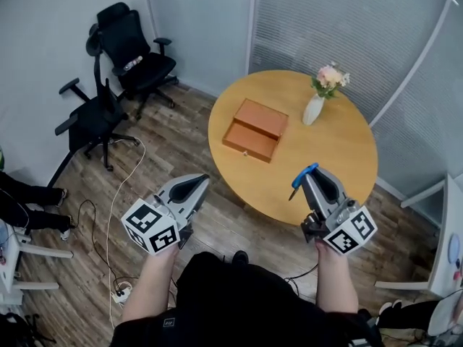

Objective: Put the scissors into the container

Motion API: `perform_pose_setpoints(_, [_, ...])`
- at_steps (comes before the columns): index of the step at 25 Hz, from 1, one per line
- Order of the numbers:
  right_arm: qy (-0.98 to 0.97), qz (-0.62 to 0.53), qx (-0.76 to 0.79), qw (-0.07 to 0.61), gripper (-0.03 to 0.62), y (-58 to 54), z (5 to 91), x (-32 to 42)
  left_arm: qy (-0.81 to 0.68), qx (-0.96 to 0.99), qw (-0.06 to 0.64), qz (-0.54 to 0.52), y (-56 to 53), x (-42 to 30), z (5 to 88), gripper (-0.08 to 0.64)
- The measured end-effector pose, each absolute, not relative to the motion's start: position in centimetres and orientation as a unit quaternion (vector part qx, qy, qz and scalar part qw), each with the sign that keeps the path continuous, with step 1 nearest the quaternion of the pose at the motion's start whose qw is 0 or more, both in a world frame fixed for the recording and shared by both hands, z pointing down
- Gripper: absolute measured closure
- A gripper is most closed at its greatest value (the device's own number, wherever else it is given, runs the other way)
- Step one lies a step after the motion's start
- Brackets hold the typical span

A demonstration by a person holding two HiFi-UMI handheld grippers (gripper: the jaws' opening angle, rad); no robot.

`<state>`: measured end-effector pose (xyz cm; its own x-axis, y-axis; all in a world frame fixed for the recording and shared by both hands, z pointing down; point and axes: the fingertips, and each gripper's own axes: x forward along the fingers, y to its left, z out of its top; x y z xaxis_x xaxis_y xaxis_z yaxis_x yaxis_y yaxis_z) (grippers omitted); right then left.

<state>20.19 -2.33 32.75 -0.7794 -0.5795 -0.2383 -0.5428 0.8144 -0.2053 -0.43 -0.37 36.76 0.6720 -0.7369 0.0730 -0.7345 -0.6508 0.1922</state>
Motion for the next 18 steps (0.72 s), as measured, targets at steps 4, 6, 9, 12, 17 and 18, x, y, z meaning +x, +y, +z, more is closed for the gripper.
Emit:
perform_pose_setpoints(4, [0.939, -0.063, -0.309, 0.133, 0.511, -4.5, 33.2, 20.4, -0.399, 0.91, 0.112, -0.012, -3.1, -0.6, 37.2, 0.546])
perform_pose_setpoints(6, [0.937, -0.066, -0.317, 0.127, 0.511, -5.9, 33.5, 20.1, -0.396, 0.91, 0.117, -0.018, -4.8, -1.1, 37.4, 0.546])
perform_pose_setpoints(9, [0.934, -0.064, -0.333, 0.112, 0.511, -8.4, 34.3, 19.2, -0.385, 0.914, 0.123, -0.023, -7.9, -2.2, 38.2, 0.546])
perform_pose_setpoints(12, [0.926, -0.066, -0.358, 0.101, 0.511, -11.5, 35.2, 18.1, -0.37, 0.919, 0.131, -0.028, -11.8, -3.8, 38.8, 0.546])
perform_pose_setpoints(17, [0.905, -0.068, -0.409, 0.093, 0.511, -17.8, 36.1, 15.4, -0.343, 0.932, 0.119, -0.01, -19.4, -7.4, 39.1, 0.546])
perform_pose_setpoints(18, [0.902, -0.065, -0.418, 0.088, 0.511, -19.1, 36.1, 14.6, -0.336, 0.935, 0.112, -0.006, -20.8, -8.1, 38.9, 0.546])
